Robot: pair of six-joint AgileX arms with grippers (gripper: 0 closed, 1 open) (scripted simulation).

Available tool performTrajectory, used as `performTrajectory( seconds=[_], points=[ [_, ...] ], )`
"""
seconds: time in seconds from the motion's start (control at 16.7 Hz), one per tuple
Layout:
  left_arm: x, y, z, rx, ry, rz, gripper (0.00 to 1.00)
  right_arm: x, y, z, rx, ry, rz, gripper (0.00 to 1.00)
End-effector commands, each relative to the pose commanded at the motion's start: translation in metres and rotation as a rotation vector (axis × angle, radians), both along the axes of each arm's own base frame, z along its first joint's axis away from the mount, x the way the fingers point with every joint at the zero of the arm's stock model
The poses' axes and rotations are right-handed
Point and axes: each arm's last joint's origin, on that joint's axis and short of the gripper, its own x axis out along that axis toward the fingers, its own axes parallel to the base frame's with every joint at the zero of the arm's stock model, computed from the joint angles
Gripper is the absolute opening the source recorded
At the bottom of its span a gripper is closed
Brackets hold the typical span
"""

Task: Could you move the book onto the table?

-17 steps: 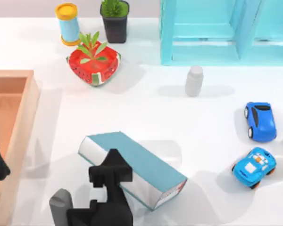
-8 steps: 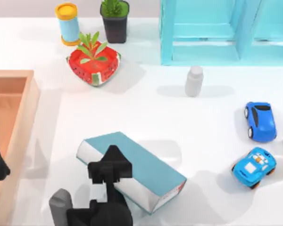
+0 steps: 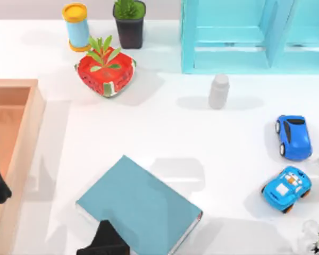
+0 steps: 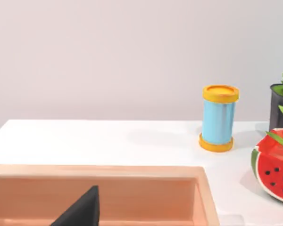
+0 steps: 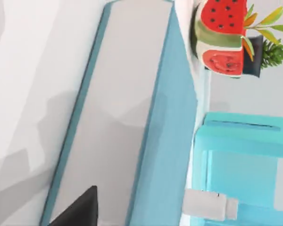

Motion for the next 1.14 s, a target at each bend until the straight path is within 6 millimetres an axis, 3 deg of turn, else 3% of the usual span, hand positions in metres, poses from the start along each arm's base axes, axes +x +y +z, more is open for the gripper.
performTrajectory(
  seconds=[0.24, 0.48, 0.72, 1.14],
  points=[
    [0.0, 0.0, 0.0, 0.0, 0.0, 0.0, 1.0, -0.048, -0.002, -0.005, 0.0, 0.015, 0.027, 1.0],
    [0.0, 0.0, 0.0, 0.0, 0.0, 0.0, 1.0, -0.075, -0.007, 0.001, 0.006, 0.002, 0.005, 1.0],
    [0.0, 0.0, 0.0, 0.0, 0.0, 0.0, 1.0, -0.082, -0.01, 0.014, 0.003, -0.028, -0.045, 1.0],
    [0.0, 0.0, 0.0, 0.0, 0.0, 0.0, 1.0, -0.073, -0.011, 0.025, -0.023, -0.057, -0.108, 1.0]
  ],
)
